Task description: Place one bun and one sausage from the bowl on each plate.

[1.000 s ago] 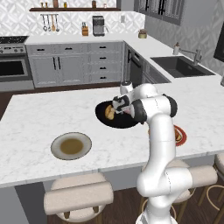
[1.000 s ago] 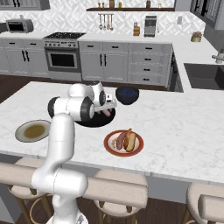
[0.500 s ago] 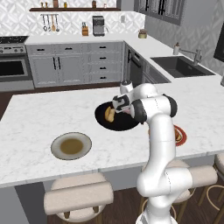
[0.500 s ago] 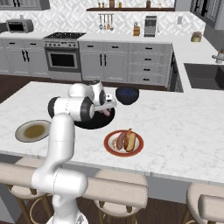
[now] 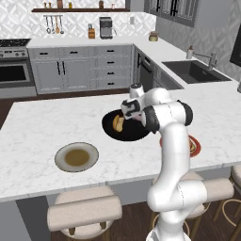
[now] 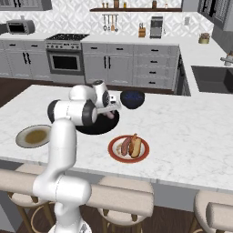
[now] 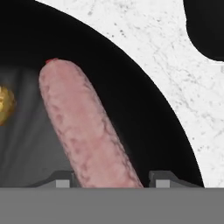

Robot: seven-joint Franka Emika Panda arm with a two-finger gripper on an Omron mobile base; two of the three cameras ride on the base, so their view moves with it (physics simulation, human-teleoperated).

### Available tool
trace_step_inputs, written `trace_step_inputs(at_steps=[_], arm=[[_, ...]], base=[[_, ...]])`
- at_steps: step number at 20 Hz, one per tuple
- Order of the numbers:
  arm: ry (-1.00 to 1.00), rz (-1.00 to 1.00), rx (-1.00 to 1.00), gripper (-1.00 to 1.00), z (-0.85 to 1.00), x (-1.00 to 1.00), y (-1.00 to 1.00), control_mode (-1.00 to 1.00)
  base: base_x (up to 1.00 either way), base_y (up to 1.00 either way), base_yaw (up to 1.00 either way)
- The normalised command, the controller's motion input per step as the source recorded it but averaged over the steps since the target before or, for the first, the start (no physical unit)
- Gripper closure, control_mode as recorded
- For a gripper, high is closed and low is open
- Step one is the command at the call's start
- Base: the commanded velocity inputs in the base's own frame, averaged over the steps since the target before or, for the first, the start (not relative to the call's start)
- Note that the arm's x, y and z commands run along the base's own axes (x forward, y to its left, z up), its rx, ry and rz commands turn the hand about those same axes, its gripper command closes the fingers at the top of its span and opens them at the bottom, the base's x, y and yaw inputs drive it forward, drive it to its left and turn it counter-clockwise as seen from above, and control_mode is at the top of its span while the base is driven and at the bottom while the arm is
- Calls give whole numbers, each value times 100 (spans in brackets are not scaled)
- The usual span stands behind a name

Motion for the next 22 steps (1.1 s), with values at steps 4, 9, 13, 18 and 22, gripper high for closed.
trace_step_inputs(at_steps=[4, 9, 13, 18, 22], arm=[[0, -4, 0, 100, 71, -77, 32, -100], [0, -21, 0, 100, 33, -97, 61, -100], [0, -28, 0, 100, 14, -100, 52, -100], [0, -28, 5, 100, 30, -99, 32, -100], [0, -34, 11, 100, 41, -83, 34, -100]], base=[[0, 0, 0], [0, 0, 0], [0, 0, 0], [0, 0, 0], [0, 0, 0]])
